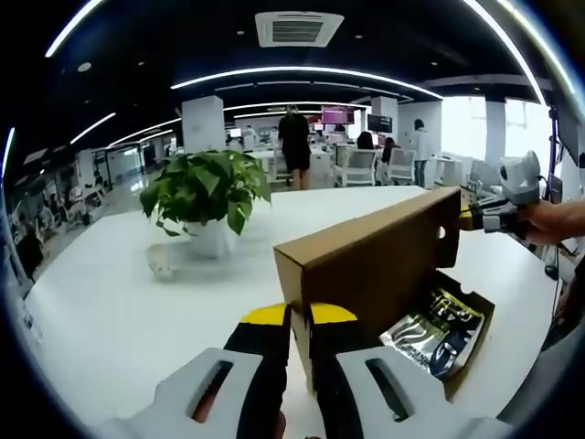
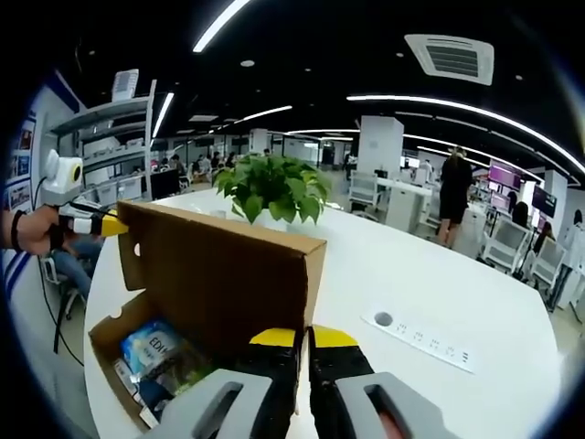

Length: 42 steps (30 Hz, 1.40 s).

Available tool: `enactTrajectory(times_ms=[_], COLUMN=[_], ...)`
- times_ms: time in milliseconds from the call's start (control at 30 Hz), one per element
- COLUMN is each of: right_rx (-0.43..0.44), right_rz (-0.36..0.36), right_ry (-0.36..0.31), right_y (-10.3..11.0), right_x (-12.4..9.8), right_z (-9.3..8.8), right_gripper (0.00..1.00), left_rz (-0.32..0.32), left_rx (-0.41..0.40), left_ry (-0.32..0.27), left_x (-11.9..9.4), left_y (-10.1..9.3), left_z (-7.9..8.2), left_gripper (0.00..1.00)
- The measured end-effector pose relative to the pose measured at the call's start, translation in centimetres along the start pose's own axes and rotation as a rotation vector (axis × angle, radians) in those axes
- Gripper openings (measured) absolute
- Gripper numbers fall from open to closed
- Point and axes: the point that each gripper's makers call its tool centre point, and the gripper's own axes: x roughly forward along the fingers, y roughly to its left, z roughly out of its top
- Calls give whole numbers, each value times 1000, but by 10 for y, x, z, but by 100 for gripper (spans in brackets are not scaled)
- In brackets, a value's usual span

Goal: Operate the shoe box by opening the lid, removing the specified soft item, and placing it in the target area until the item is outside and the box remains undamaged.

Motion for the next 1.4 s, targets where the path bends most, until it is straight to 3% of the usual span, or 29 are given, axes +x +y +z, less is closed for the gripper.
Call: enactTrajectory(times_ms=[467, 767, 1400], right_rx=[20, 37, 55], right_rz=[-11, -11, -12], right_ry=[68, 77, 106], right_y=[-1, -1, -4], right_x=[16, 22, 36], right_z=[-20, -24, -37], right_gripper=[0, 0, 0], left_rz=[6, 9, 6], left_rx=[4, 5, 4], left_ry=[22, 40, 123], left_x=[20, 31, 45], left_y=[9, 13, 14], left_z=[-7, -13, -48], left_gripper=[4, 4, 4])
